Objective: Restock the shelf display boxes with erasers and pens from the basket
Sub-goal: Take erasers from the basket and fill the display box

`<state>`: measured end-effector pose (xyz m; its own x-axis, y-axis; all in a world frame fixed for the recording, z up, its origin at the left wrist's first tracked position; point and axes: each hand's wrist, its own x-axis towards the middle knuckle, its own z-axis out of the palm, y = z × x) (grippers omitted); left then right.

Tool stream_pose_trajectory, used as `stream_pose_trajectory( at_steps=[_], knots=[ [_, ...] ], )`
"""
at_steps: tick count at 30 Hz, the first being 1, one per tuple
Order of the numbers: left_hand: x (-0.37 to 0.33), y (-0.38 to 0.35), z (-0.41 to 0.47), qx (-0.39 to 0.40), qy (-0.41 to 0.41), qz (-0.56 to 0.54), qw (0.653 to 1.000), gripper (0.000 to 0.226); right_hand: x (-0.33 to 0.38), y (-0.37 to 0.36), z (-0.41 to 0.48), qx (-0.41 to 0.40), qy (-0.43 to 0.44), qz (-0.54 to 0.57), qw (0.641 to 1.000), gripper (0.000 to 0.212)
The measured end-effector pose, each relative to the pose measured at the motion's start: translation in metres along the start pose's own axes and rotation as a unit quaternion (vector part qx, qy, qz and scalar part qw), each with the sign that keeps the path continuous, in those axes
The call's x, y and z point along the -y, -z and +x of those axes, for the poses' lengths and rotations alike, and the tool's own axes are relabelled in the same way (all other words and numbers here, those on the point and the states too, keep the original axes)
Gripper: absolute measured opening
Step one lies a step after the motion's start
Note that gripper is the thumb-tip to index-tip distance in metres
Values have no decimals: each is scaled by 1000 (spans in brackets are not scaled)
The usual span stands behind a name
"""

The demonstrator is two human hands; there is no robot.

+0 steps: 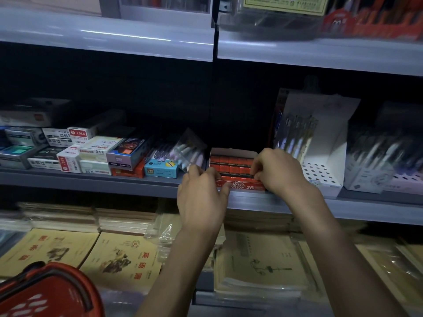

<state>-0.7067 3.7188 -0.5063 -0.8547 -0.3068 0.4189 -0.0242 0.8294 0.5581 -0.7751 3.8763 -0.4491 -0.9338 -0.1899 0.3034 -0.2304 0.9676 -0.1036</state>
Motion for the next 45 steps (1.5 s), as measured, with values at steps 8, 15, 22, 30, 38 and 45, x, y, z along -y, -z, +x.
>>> stream_pose_trajectory(
  at_steps=[8,15,22,30,38,45],
  knots=[
    [0,-2,-1,-9,-1,-7,1000,36,3,3,-33,-8,-14,29,999,30],
    [-2,-1,-5,-12,2,-3,1000,34,11,-13,-64,-35,19,39,998,28],
    [1,5,-11,-12,-22,13,1000,24,10,-10,-74,-17,32,52,998,38],
    [11,23,-23,12,-132,104,986,57,12,0,-94,-80,32,88,992,46],
    [29,74,-68,76,-168,207,961,79,28,7,-139,-60,32,133,989,79],
    [65,115,-81,176,-173,334,910,91,72,-4,-144,-3,85,169,982,89]
  ],
)
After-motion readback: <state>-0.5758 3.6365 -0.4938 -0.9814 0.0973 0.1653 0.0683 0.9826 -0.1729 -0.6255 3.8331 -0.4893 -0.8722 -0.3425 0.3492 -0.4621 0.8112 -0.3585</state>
